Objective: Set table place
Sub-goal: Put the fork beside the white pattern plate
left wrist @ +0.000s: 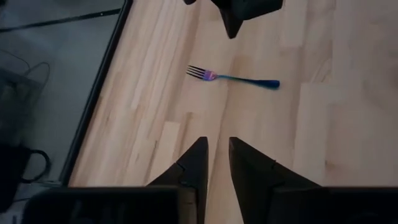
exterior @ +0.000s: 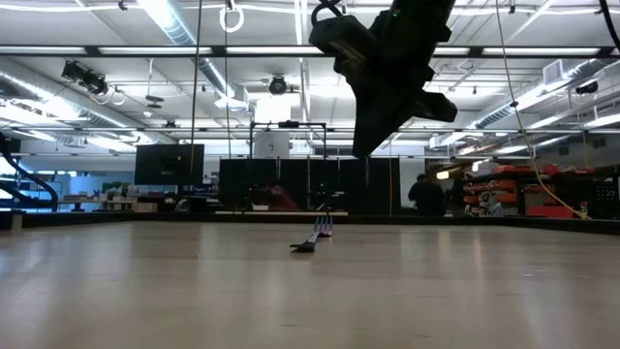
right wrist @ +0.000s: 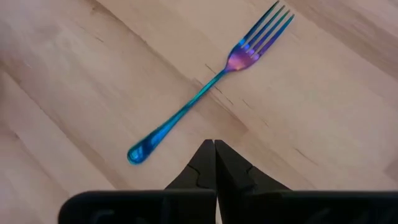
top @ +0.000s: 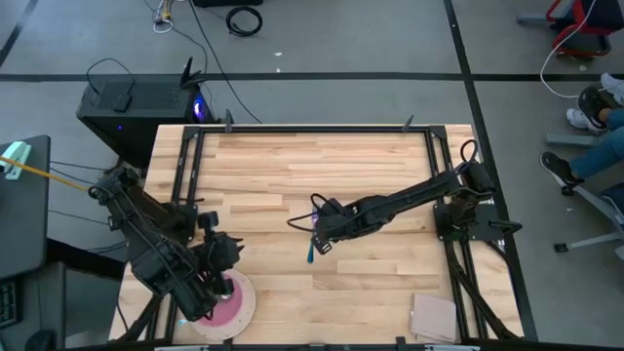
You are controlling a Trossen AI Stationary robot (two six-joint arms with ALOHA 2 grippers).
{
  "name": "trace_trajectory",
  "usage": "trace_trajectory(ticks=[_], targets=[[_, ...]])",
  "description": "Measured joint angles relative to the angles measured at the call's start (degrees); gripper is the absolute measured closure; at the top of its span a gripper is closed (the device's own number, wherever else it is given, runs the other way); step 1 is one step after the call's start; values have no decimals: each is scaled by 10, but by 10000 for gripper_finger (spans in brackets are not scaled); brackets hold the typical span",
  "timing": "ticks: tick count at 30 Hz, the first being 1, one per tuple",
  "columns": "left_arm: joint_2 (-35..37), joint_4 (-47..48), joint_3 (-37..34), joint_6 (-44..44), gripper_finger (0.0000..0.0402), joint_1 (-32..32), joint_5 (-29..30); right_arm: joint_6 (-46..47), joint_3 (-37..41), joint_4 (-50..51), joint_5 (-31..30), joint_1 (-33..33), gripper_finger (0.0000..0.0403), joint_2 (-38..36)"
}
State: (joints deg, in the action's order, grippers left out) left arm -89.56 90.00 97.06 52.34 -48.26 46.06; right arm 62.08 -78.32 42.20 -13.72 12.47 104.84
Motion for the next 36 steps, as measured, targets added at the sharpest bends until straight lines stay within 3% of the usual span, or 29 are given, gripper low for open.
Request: trace_trajectory(ticks=[16, 26, 36], targets=[[0, 0, 0, 4, 333, -3, -4, 129, 0, -74, -10, -12, 403, 42], [0, 0, 0, -7, 331, -18, -28, 164, 0, -134, 37, -48, 402, 72], [0, 0, 0, -5, 342, -41, -28, 129, 0, -169, 43, -50, 344, 79]])
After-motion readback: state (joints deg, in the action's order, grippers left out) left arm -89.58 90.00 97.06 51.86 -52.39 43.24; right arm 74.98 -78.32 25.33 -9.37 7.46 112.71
